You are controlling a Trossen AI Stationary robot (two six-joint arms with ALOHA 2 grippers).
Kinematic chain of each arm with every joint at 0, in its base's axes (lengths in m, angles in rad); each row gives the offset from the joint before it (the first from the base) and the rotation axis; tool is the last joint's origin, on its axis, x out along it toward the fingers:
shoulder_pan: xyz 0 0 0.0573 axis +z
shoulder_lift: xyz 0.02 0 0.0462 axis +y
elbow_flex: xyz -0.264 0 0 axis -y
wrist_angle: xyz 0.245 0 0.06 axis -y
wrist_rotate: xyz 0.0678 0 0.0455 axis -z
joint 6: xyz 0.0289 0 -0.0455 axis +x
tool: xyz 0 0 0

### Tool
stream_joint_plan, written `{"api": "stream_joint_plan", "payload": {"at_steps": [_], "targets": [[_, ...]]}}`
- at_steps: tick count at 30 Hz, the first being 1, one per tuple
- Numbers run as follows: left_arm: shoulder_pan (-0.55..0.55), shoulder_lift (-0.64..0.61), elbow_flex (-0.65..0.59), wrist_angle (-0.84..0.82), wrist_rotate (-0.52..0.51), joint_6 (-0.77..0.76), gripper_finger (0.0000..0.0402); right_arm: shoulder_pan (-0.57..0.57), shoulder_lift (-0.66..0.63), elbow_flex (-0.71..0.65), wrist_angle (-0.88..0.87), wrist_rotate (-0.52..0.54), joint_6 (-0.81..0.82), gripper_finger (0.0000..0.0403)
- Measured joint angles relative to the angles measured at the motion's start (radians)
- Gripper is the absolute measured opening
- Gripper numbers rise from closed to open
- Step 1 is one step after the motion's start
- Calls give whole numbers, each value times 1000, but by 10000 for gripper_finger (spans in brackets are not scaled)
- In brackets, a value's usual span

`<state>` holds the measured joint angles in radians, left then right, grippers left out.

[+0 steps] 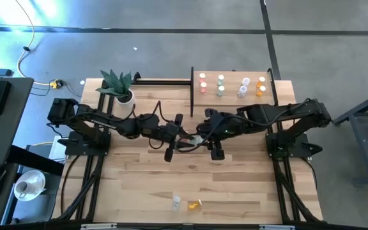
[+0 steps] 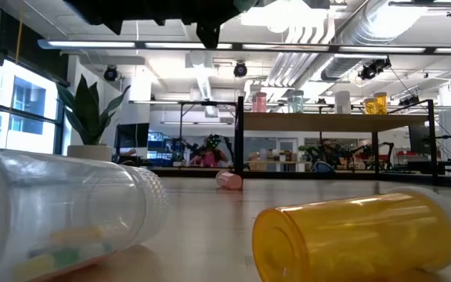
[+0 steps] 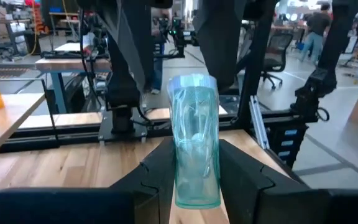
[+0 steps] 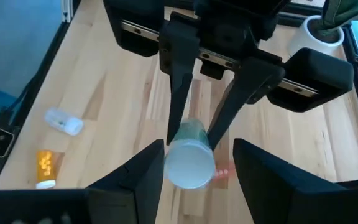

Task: Pick and place medicine bottles onto shelf by color
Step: Put the green pill bottle on the shelf aligned with the other green pill bottles

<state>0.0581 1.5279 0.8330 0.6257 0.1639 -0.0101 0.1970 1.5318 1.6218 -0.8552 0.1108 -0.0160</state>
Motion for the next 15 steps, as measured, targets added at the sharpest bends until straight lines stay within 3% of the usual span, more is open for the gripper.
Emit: {"api": "stream_joint_plan", "payload": {"at_steps": [7,15], "targets": [[-12,0,0,31,-34,-5,93,0,0,0,-4,39,9,178],[-14,0,0,29,-80,-5,93,0,0,0,-11,36,8,102]]}}
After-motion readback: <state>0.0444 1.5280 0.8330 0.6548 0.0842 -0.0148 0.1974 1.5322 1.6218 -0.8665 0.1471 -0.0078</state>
